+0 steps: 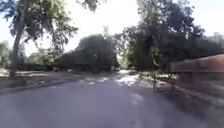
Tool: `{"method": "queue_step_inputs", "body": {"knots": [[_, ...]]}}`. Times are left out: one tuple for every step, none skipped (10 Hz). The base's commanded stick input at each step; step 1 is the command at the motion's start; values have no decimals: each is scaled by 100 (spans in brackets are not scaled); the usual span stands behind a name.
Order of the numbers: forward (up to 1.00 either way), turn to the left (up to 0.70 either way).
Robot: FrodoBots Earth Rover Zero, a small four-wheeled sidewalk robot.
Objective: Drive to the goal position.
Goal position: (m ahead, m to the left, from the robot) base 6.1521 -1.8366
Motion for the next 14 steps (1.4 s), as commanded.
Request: {"method": "queue_step_inputs", "body": {"knots": [[100,0],[100,0],[100,0],[100,0],[100,0],[100,0],[100,0],[100,0],[100,0],[100,0],[100,0],[100,0],[100,0],[100,0]]}}
